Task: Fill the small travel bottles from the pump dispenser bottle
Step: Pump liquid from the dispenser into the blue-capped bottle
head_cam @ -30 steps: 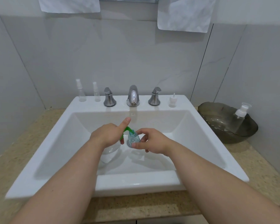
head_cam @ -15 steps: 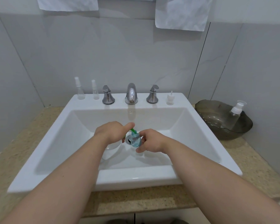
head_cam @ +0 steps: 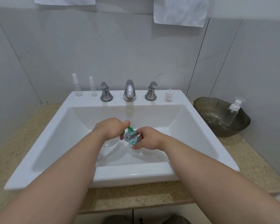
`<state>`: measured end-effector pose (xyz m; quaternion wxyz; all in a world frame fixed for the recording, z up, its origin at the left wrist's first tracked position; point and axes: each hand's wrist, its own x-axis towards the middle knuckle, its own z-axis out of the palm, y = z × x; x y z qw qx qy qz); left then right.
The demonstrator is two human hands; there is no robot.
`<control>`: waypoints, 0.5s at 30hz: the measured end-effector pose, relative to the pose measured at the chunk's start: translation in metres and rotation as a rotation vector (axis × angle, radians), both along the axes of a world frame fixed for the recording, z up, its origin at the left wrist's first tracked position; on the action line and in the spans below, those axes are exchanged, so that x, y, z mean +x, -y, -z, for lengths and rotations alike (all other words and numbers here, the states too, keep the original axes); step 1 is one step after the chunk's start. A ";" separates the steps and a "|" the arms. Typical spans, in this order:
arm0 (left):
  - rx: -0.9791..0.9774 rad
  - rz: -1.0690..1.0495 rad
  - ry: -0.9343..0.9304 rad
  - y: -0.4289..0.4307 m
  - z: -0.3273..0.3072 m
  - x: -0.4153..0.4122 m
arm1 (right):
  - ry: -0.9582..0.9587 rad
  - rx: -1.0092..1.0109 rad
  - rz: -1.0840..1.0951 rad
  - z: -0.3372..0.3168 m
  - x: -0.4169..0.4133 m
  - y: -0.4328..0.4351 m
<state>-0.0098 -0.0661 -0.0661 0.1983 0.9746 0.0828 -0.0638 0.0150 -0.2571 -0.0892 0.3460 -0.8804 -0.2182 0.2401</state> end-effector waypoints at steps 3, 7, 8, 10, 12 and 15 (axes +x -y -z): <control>-0.007 0.014 0.021 -0.001 0.001 0.002 | 0.002 -0.002 0.000 0.000 -0.001 -0.001; 0.015 0.031 0.037 0.000 0.002 0.003 | 0.000 -0.010 -0.002 0.000 -0.002 -0.001; 0.029 0.026 0.038 0.001 0.002 0.003 | -0.003 -0.013 -0.004 -0.001 -0.002 -0.001; 0.046 0.009 0.039 0.002 0.004 0.001 | -0.013 -0.019 0.001 -0.002 -0.001 0.000; 0.037 -0.006 0.046 0.002 0.004 -0.002 | -0.029 -0.015 0.018 -0.003 -0.001 0.001; 0.001 -0.018 0.064 0.000 0.004 -0.004 | -0.032 -0.001 0.035 -0.003 0.000 0.001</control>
